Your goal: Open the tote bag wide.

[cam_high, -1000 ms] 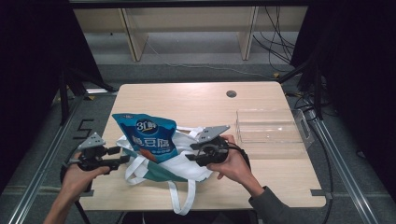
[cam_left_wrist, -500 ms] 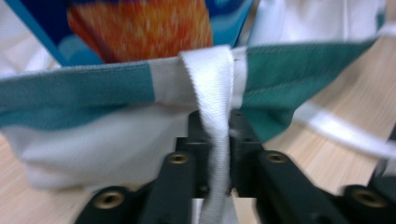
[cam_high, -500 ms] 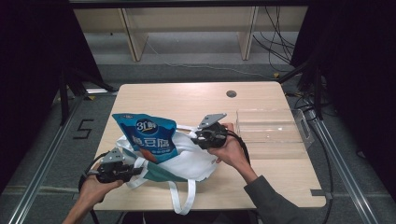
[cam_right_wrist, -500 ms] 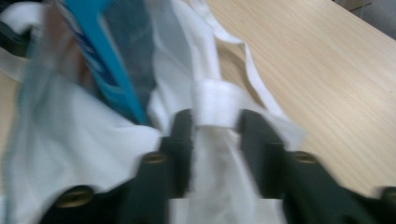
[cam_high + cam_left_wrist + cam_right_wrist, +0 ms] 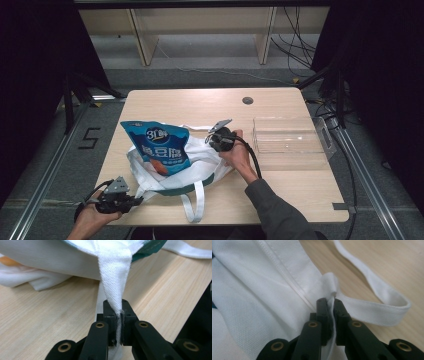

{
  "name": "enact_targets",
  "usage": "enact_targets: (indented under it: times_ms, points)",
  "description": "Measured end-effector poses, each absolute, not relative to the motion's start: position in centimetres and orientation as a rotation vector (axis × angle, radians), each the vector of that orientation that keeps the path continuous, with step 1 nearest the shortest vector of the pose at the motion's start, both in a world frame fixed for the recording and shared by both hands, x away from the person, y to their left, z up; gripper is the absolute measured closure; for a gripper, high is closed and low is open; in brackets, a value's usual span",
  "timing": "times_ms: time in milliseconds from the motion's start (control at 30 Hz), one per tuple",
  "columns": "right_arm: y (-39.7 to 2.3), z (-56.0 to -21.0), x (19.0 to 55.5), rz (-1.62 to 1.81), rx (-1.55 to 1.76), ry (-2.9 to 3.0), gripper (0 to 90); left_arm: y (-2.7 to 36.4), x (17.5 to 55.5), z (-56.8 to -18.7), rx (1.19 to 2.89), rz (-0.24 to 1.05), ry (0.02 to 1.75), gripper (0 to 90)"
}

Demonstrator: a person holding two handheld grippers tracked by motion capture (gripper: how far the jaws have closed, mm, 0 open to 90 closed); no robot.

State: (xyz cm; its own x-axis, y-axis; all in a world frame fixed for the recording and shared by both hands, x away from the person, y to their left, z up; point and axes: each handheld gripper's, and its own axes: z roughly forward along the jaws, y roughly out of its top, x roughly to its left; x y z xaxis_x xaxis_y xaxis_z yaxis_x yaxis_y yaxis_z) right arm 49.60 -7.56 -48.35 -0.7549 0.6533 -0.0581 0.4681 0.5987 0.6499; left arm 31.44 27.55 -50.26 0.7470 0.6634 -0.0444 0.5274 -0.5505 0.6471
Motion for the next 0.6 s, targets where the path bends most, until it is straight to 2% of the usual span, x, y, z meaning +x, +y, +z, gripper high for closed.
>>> enact_targets:
  times_ms: [100,200,300,367,400,433,500,600]
  points:
    - [-7.4,-49.4,49.7,0.916,0.933,2.542,86.1,27.6,31.8,-50.4,2.306,0.285,0.87,85.5]
    - [-7.5,-49.3,49.6,0.912,0.959,2.563,85.8,27.6,31.6,-50.2,2.278,0.248,0.932,82.2]
    - [-7.9,-48.7,49.7,0.933,0.947,2.546,83.9,27.6,31.5,-49.6,2.253,0.268,0.937,66.3]
    - [-8.4,-48.1,49.8,0.996,0.951,2.511,77.1,27.8,31.4,-48.7,2.254,0.256,0.911,53.9]
    - [-8.7,-47.7,49.8,1.024,0.942,2.495,73.6,27.7,31.3,-48.2,2.228,0.272,0.949,44.4]
    - [-9.0,-47.1,49.7,1.049,0.952,2.48,70.6,27.8,31.3,-47.6,2.223,0.295,0.942,40.2]
    - [-9.4,-45.9,49.1,1.096,0.987,2.439,66.7,28.2,31.3,-46.2,2.224,0.316,0.902,35.7]
    - [-10.2,-43.8,48.0,1.157,0.943,2.439,66.3,28.5,31.3,-44.0,2.16,0.381,0.909,32.6]
